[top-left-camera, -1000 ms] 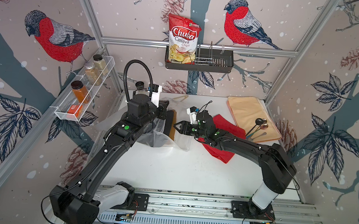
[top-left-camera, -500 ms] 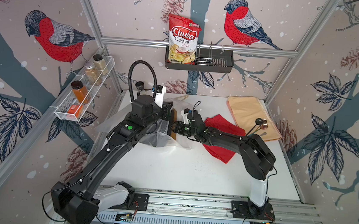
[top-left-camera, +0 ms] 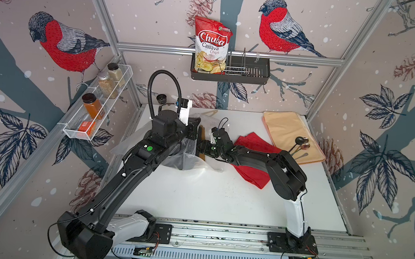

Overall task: Take the trousers out of the vacuum bag
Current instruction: Take out the trousers from the vacuum bag.

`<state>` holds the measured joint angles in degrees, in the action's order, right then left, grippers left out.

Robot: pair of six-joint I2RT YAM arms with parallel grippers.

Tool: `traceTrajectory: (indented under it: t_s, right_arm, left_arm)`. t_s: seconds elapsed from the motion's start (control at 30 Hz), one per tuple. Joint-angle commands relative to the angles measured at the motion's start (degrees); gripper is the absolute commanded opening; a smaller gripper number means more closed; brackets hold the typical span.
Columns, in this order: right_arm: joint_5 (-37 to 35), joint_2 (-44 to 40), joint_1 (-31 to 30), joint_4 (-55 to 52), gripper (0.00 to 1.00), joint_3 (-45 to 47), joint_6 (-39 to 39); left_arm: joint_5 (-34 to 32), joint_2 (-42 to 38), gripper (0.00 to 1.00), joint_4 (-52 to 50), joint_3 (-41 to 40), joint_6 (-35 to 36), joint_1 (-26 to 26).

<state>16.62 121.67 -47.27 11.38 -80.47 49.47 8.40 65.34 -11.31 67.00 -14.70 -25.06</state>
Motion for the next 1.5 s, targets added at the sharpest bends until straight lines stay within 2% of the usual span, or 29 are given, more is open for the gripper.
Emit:
traceTrajectory:
  t_s: [0.0,0.77,1.47]
  right_arm:
    - [0.3,1.0,0.3,-0.2,0.59,-0.4,0.9]
    - [4.7,8.2,1.2,-0.2,0.58,-7.6,2.2]
    - [11.0,13.7,1.1,5.1,0.58,-12.7,5.8]
  left_arm:
    - [0.9,-0.5,0.0,5.1,0.3,0.0,-0.3]
    - [1.5,-0.4,0.0,5.4,-0.7,0.0,-0.9]
    - [1.9,0.1,0.0,5.8,-0.8,-0.1,-1.5]
